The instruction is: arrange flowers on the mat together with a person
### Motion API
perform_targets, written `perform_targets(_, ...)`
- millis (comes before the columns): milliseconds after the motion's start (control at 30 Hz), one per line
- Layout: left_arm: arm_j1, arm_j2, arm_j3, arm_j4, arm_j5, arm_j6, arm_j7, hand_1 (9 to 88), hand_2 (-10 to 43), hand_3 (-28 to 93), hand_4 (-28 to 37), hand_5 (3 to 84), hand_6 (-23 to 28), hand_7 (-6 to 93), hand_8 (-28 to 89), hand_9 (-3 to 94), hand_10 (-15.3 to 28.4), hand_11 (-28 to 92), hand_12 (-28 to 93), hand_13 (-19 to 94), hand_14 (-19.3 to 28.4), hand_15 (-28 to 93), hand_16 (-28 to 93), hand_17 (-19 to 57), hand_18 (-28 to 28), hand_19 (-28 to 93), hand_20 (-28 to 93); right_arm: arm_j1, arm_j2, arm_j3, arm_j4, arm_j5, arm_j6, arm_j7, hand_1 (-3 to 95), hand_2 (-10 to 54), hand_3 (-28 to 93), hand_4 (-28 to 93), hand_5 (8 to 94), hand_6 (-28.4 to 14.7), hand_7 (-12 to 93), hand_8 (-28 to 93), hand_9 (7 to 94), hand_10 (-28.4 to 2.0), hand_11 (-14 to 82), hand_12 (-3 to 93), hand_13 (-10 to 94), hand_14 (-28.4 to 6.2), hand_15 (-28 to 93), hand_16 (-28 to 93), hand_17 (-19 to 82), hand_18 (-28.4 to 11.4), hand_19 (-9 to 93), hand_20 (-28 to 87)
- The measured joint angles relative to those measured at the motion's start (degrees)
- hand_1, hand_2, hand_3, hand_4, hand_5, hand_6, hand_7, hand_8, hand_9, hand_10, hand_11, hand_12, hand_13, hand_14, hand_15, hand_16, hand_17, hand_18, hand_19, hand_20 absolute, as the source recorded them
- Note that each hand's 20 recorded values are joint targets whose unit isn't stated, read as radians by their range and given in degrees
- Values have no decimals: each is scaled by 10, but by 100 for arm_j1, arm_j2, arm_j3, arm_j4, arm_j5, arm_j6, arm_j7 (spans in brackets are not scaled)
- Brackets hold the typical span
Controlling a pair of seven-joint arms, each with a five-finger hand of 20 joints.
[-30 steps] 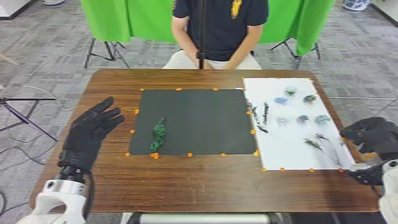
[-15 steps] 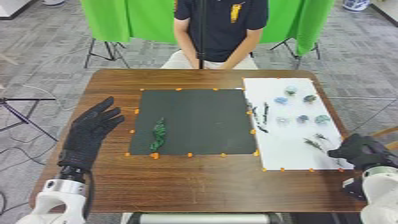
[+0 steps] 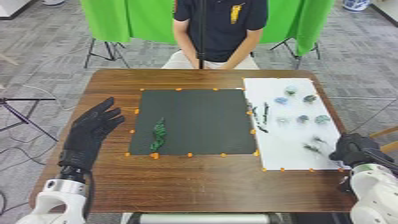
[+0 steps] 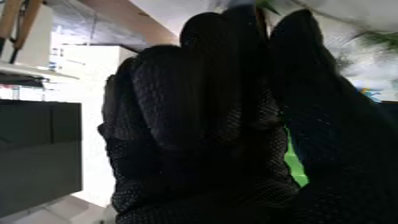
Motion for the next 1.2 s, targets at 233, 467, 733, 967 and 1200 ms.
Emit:
perform_targets(233,7,0,-3,0,0,1,5,245,53,786,-273,388,71,137,-99,344,182,249,83,241,242,418,-65,-109,231,419,99,-80,37,0,59,-8,431,-12,548,-94,630,-283,851,21,221,51,879,-94,396,225,817,-57,646,218,495,-170,932,208)
perform_targets(467,14,-1,-20,-6,2,4,17,245,54,786,-273,388,71,137,-99,344,182,248,82,241,241,417,-66,-109,231,420,99,37,36,26,-190,25,767,-15,547,-95,643,-283,866,13,204,66,890,-95,395,231,829,-61,650,224,501,-176,932,241)
perform_targets(733,93,-5,-84,-55,1,42,34,246,56,782,-272,386,72,134,-100,341,181,247,81,241,239,415,-66,-108,231,419,99,1393,-154,-1000,-772,375,822,-188,551,-95,654,-283,875,2,188,83,900,-100,397,234,833,-69,661,227,505,-186,932,283)
perform_targets(967,140,-4,-100,-76,-3,86,60,246,58,779,-267,381,71,130,-99,336,181,246,77,240,233,410,-67,-108,230,418,99,3057,-1140,-2705,-610,338,378,-186,552,-95,664,-283,880,-7,179,95,903,-102,399,236,835,-72,665,227,508,-192,932,305)
perform_targets(1200,141,0,-112,-97,-2,102,62,245,56,780,-258,378,71,125,-98,326,175,246,71,235,225,402,-68,-105,225,412,100,4205,-1916,-4353,-46,7,-82,-173,549,-95,676,-282,883,-8,178,105,905,-104,403,238,840,-74,668,227,514,-194,932,319)
